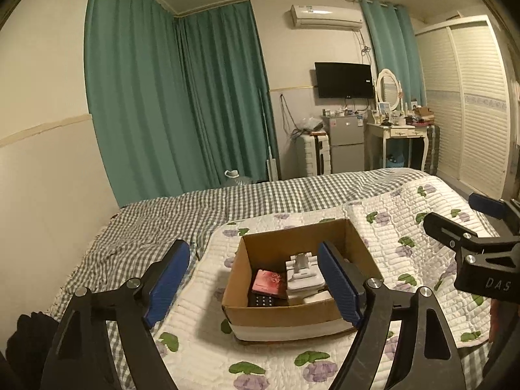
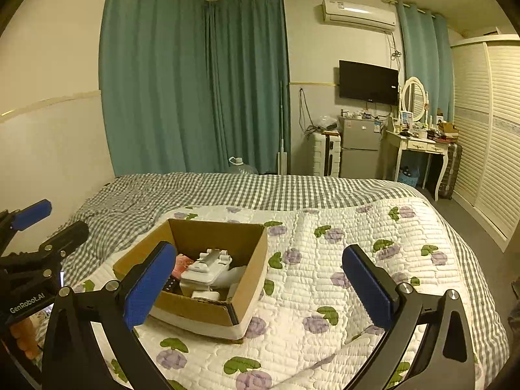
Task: Organize rigid objects
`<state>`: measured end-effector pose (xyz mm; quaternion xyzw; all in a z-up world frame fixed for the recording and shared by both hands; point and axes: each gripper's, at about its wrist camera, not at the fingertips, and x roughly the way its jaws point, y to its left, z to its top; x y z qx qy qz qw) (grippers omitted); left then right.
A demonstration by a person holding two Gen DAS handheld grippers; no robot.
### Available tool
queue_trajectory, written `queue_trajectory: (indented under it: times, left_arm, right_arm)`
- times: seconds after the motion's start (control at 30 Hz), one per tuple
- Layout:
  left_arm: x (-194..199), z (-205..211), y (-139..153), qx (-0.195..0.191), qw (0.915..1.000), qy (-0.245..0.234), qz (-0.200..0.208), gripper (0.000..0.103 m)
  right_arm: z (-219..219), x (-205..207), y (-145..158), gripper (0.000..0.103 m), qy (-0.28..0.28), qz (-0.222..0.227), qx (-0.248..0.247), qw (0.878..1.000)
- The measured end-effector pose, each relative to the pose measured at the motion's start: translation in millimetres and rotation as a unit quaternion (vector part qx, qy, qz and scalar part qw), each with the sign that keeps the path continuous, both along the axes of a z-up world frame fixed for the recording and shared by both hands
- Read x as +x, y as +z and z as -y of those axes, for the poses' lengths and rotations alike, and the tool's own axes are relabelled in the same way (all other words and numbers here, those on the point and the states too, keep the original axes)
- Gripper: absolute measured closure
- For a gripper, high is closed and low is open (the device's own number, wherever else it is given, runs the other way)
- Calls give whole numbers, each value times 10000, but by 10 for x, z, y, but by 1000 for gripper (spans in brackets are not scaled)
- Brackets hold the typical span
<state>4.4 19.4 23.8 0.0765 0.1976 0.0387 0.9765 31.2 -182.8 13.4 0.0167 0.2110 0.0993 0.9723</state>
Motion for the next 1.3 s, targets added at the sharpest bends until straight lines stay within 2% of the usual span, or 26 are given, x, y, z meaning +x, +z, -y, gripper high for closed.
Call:
queue_trajectory:
  times: [0.13, 0.3, 0.43, 0.63, 1.3]
  left_arm:
    - [1, -26, -9, -132, 9999, -56, -33, 19]
    - [-4, -26, -15, -115, 9999, -69, -56, 19]
    - [28, -66, -32, -227, 9995, -21, -206, 19]
    - [9, -65, -55, -102, 9998, 83, -129, 19]
    - [16, -52, -70, -104, 9998, 11, -177, 19]
  right_arm:
    - [21, 1, 11, 0, -50, 37, 30, 10000]
    - [28, 9, 16, 0, -89, 55, 30, 9999]
    - [29, 10, 24, 0, -110, 79, 7, 9999]
    - [39, 4, 18, 0, -81, 41, 47, 9999]
    - [-52, 9, -13, 0, -93, -55, 43, 9999]
